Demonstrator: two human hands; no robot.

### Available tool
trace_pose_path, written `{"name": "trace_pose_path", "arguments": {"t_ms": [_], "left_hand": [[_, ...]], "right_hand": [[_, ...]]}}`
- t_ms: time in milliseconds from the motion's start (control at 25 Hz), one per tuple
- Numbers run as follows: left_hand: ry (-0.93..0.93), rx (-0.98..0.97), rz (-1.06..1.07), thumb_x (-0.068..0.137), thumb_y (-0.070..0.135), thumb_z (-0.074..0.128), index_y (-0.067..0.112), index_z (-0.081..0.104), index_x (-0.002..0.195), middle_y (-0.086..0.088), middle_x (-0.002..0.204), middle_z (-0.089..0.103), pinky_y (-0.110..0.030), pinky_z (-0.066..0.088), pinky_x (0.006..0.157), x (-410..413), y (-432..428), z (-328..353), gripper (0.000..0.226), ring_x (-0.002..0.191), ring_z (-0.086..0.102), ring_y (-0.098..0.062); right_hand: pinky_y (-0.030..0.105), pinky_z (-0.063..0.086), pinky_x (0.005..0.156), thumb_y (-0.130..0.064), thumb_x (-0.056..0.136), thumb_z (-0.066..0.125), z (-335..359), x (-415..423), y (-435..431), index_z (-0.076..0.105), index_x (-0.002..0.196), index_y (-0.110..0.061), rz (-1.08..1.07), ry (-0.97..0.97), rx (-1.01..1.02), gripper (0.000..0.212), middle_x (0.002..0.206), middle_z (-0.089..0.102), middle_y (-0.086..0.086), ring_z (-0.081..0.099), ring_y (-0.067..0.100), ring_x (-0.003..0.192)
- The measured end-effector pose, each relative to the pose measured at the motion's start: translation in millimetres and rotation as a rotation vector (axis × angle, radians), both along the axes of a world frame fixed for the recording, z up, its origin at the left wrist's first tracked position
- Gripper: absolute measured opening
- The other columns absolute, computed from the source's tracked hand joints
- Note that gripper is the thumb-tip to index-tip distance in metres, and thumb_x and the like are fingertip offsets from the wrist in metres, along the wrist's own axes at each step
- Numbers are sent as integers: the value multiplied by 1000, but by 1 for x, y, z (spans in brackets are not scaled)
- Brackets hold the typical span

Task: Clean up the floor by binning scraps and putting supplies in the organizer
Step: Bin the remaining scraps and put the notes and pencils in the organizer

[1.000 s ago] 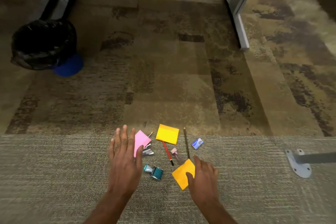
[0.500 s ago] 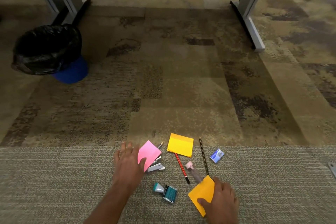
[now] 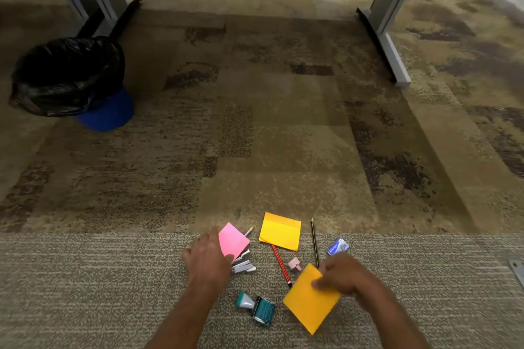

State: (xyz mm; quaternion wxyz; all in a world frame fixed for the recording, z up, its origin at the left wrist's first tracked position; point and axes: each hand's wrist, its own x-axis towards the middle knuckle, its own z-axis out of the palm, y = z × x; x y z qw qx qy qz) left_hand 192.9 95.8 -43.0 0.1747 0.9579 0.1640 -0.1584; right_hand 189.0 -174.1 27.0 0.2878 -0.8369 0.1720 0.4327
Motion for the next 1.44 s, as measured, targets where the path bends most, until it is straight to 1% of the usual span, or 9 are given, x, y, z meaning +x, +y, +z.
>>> {"name": "trace_pose_path", "arguments": {"t_ms": [160,280,400,480,640,720,840,1120,1440], "left_hand": [[17,-42,46,80,39,76,23,37,148,1,147,48,-43,30,107,7,7,-7,80,132,44,-19],[23,-61,98,74,39,82,24,46,142,-1,142,50,-45,31,106,10,13,-9,79,131,45,-21],[3,-38,79,72,43,83,24,48,141,1,142,49,-42,32,105,12,17,-10,79,130,43,-19],[-22,-34,57,75,41,81,24,47,141,2,142,49,-40,31,105,10,14,-9,77,130,42,-17],[-56,-29,40,79,36,78,23,45,139,4,139,53,-40,33,110,6,6,-7,69,130,45,-16],[-74,-50,54,82,31,76,23,48,134,5,134,60,-38,32,107,5,5,-5,60,125,50,-15],[-142,-101,100,89,22,69,24,58,120,4,120,67,-32,32,92,8,6,1,34,104,56,-13],[-316,-379,348,96,9,60,15,64,100,-8,99,71,-18,35,48,22,9,14,9,78,62,-19],[-376,-755,538,97,13,61,18,63,94,-5,93,69,-31,53,63,32,8,17,6,84,66,-22]], "right_hand": [[21,44,53,-3,82,76,6,38,6,67,81,-7,-554,-224,354,10,77,66,8,58,16,67],[30,47,57,-1,86,73,-27,48,26,65,101,-1,-901,-215,418,17,93,68,18,61,25,76],[35,47,61,3,84,73,-63,49,46,62,100,-4,-1098,-182,403,21,95,63,19,58,26,80],[39,47,71,5,80,75,-79,51,55,61,87,-5,-1155,-218,355,19,96,62,17,57,26,85],[40,51,70,-12,78,79,-81,54,68,60,66,-10,-906,-418,17,22,80,65,13,60,25,75],[38,54,73,-19,77,77,-77,55,76,70,84,-4,-726,-456,-128,18,91,70,16,67,32,85],[40,53,87,-21,78,75,-73,52,85,64,115,-3,-556,-453,-265,43,120,62,18,60,37,112],[43,50,98,-26,75,82,-69,48,92,47,131,-8,-486,-393,-278,69,132,60,15,56,36,122],[37,53,92,-22,80,75,-77,51,94,63,113,-15,-500,-407,-267,36,122,66,10,59,31,117]]}}
